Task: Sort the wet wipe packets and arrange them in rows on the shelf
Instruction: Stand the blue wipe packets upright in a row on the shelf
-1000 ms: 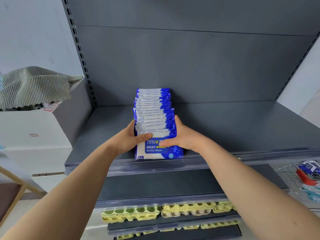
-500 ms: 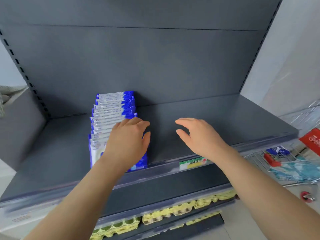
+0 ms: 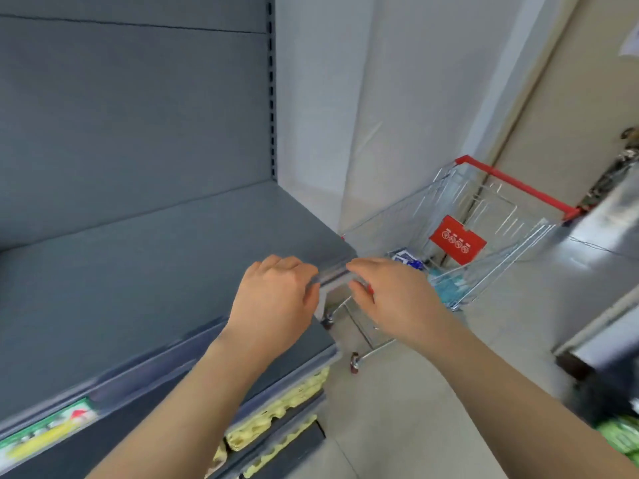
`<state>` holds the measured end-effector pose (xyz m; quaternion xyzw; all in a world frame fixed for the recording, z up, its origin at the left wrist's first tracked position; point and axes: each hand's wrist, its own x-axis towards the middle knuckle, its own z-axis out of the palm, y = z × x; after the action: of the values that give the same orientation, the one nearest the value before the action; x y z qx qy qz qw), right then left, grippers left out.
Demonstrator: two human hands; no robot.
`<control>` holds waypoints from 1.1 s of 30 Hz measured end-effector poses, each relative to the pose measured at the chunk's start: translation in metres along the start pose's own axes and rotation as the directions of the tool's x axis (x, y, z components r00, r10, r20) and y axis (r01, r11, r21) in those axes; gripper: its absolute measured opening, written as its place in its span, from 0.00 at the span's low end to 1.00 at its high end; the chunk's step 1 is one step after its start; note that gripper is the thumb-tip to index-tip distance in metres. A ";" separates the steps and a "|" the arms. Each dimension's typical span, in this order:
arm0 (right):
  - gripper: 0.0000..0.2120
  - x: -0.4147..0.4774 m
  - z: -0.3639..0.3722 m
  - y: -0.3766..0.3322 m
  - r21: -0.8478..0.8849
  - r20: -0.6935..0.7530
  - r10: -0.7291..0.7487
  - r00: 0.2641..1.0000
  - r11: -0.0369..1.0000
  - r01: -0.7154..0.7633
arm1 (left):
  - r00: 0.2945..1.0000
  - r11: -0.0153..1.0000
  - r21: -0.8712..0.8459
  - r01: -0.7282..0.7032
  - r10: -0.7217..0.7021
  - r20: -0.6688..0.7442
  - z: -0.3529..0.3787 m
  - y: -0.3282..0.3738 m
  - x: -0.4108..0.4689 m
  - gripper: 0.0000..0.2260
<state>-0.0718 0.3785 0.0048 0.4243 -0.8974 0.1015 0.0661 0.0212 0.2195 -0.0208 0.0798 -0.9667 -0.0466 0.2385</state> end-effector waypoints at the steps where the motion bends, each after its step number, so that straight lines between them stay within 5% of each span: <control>1: 0.13 0.001 -0.001 0.028 -0.022 0.018 0.020 1.000 1.000 -0.019 | 1.000 1.000 -0.013 -0.011 0.011 0.010 0.015 0.019 0.017 0.15; 9: 0.13 0.023 0.011 0.217 -0.063 0.093 0.189 0.977 0.981 -0.184 | 0.983 0.998 -0.039 -0.047 0.053 0.174 0.132 0.132 0.146 0.12; 18: 0.13 0.135 0.060 0.404 -0.076 0.144 0.262 0.954 0.964 -0.253 | 0.960 0.998 -0.055 -0.012 0.027 0.277 0.283 0.170 0.311 0.13; 33: 0.09 0.315 0.215 0.673 0.064 0.337 0.249 0.908 0.956 -0.286 | 0.760 0.961 0.046 0.272 -0.244 0.603 0.540 0.166 0.494 0.14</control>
<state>-0.7986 0.5085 -0.2240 0.3113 -0.9384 0.0883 -0.1213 -0.6851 0.3232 -0.2522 0.1876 -0.9704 -0.1234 -0.0885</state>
